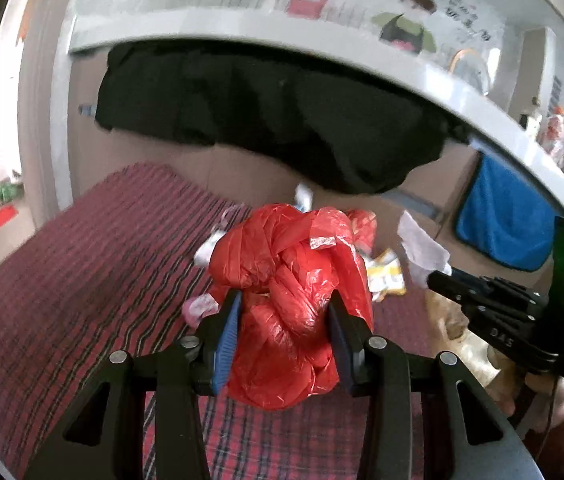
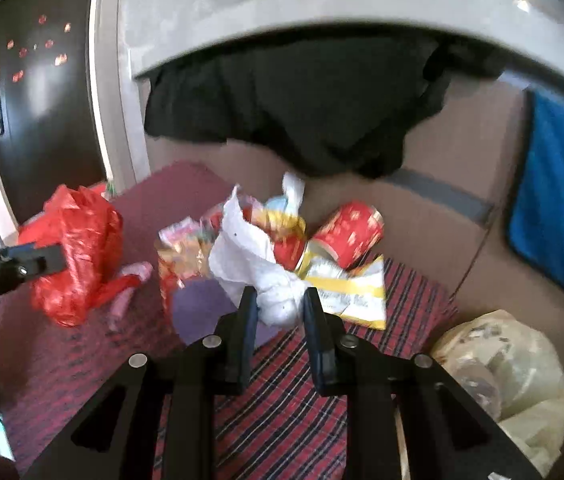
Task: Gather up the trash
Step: 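Grasp the white tissue with the right tool while the left tool holds the red bag, then carry both items over the bin and open both tools to drop them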
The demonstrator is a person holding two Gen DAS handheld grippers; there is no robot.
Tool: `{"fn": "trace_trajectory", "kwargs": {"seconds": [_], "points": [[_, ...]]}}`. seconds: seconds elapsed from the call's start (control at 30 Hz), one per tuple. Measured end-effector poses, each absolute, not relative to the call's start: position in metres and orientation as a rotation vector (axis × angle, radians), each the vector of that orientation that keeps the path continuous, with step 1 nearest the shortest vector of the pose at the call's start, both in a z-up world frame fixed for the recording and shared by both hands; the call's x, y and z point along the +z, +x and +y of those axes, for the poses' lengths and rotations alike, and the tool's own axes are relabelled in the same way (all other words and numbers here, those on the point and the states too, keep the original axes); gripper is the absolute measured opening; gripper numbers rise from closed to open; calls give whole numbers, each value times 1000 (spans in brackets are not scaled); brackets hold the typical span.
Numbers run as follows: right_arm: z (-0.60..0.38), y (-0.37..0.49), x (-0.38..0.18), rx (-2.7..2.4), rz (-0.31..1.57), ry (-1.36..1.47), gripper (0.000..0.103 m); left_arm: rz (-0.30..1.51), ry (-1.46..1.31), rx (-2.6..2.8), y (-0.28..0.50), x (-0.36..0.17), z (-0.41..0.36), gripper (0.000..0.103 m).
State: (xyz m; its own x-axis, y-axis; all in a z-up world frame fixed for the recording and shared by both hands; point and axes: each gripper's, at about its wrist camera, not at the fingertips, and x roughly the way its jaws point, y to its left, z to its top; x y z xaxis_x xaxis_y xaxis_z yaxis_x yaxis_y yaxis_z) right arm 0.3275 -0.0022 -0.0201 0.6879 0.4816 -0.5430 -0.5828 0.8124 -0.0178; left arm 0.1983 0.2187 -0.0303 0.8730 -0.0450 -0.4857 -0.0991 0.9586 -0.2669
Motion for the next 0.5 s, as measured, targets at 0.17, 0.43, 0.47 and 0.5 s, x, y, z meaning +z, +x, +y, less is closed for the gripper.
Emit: {"fn": "trace_trajectory", "kwargs": {"seconds": [0.17, 0.43, 0.47, 0.5], "points": [[-38, 302, 23, 553, 460, -120, 20, 424, -225, -3, 189, 8, 182, 42], [-119, 267, 67, 416, 342, -61, 21, 348, -116, -111, 200, 42, 88, 42], [-130, 264, 69, 391, 331, -59, 21, 345, -110, -128, 204, 44, 74, 42], [-138, 263, 71, 371, 322, -60, 21, 347, -101, -145, 208, 43, 61, 42]]}}
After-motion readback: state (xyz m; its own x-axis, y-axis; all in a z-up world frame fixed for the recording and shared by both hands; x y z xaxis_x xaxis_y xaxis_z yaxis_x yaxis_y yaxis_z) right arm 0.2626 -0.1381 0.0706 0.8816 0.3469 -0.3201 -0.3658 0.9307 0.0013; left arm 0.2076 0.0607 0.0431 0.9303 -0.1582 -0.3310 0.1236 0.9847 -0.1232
